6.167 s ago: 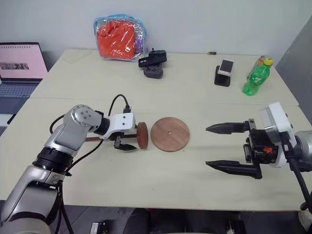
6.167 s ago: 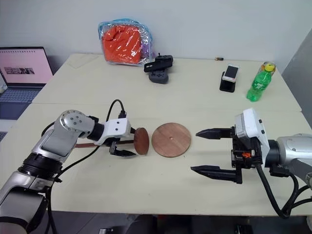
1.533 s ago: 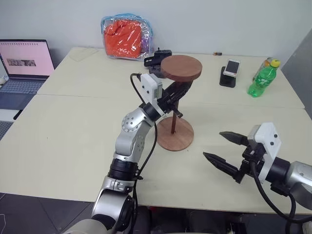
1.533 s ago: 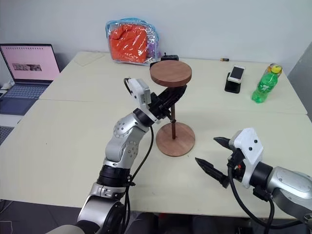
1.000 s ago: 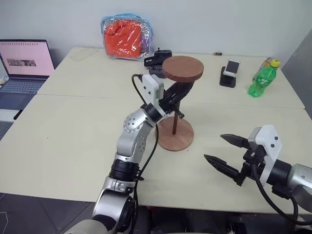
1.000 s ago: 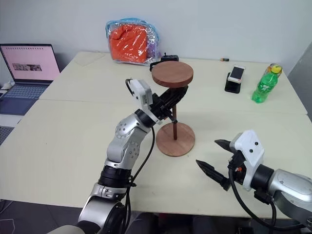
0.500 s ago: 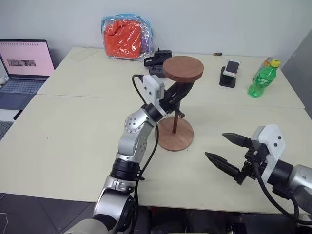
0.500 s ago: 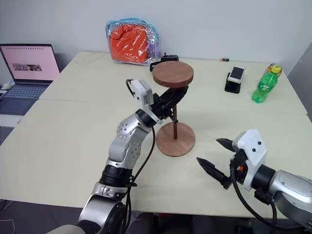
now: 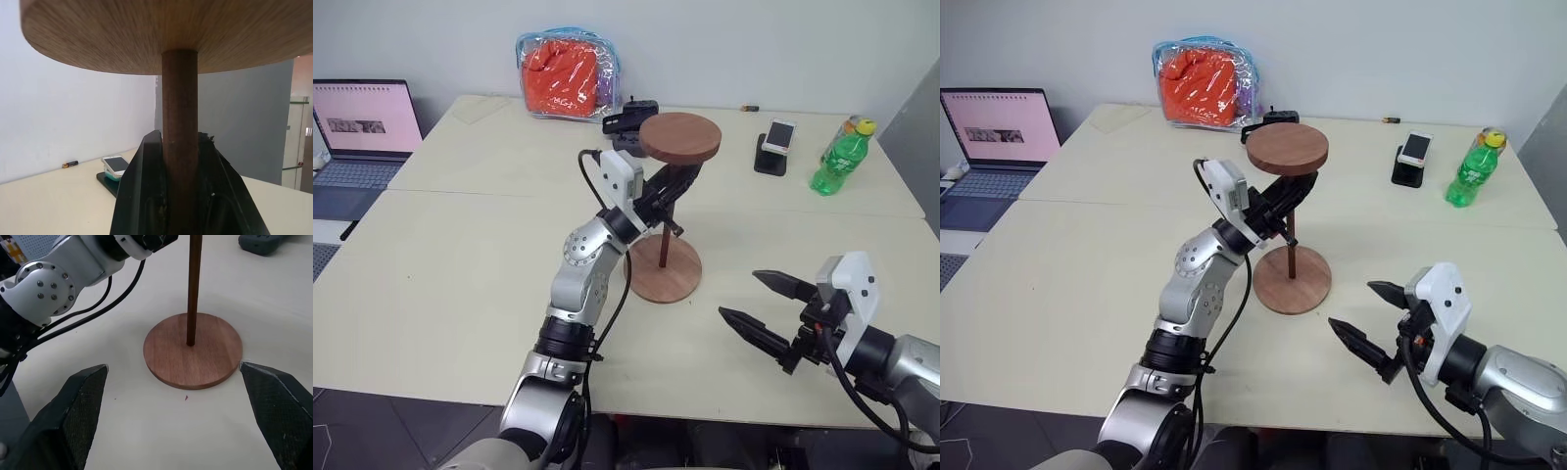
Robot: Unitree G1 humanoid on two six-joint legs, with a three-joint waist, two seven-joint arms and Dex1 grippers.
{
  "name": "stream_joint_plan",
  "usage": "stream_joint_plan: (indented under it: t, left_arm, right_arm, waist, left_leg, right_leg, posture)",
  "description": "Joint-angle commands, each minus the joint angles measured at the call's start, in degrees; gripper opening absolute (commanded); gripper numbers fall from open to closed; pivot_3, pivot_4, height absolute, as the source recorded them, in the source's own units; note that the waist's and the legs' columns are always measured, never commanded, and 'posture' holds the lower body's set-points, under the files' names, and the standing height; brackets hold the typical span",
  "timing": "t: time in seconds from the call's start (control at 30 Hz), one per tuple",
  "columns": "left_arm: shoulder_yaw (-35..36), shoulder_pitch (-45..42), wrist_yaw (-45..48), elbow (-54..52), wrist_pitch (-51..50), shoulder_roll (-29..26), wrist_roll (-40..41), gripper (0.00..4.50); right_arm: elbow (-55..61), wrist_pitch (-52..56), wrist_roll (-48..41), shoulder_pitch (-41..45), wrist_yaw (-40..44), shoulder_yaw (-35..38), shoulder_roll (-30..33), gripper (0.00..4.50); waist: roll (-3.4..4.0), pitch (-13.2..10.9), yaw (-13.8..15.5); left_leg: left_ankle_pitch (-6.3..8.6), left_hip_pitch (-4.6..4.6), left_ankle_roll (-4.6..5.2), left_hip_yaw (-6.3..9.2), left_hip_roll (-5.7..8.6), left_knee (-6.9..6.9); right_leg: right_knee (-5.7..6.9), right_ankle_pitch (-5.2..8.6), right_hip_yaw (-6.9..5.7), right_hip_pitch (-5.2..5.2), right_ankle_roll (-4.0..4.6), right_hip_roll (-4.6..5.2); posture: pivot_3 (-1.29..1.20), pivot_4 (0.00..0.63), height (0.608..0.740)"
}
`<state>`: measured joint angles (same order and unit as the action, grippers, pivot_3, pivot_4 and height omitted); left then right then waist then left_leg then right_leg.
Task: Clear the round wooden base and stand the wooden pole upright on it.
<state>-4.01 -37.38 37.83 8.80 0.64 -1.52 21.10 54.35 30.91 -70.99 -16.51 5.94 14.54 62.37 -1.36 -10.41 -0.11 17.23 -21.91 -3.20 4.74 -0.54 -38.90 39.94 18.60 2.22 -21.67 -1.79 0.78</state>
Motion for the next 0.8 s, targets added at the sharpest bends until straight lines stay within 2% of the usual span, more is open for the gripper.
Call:
stream_joint_plan:
  t: [0.03, 0.8]
  left_arm:
    - [0.3, -0.4, -0.2, -2.0, 0.9, -0.2, -0.3, 0.29]
    - [-3.2, 5.5, -0.7, 0.0, 0.9, -4.0, -5.7, 0.29]
  right_arm:
    - [5.6, -1.9, -0.3, 0.0, 0.1, 0.8, 0.9, 4.5]
    - [5.6, -2.3, 0.8, 0.6, -0.3, -0.1, 1.1, 4.5]
  waist:
    - [0.0, 0.0, 0.0]
    - [-0.01, 0.2, -0.1]
  left_leg:
    - [0.0, 0.0, 0.0, 0.0, 0.0, 0.0]
    - [0.01, 0.37, 0.01, -0.01, -0.01, 0.03]
  right_leg:
    - [0.0, 0.0, 0.0, 0.0, 0.0, 0.0]
    - [-0.03, 0.0, 0.04, 0.34, 0.0, -0.06]
  posture:
    - [0.0, 0.15, 0.74]
    - [0.0, 0.15, 0.74]
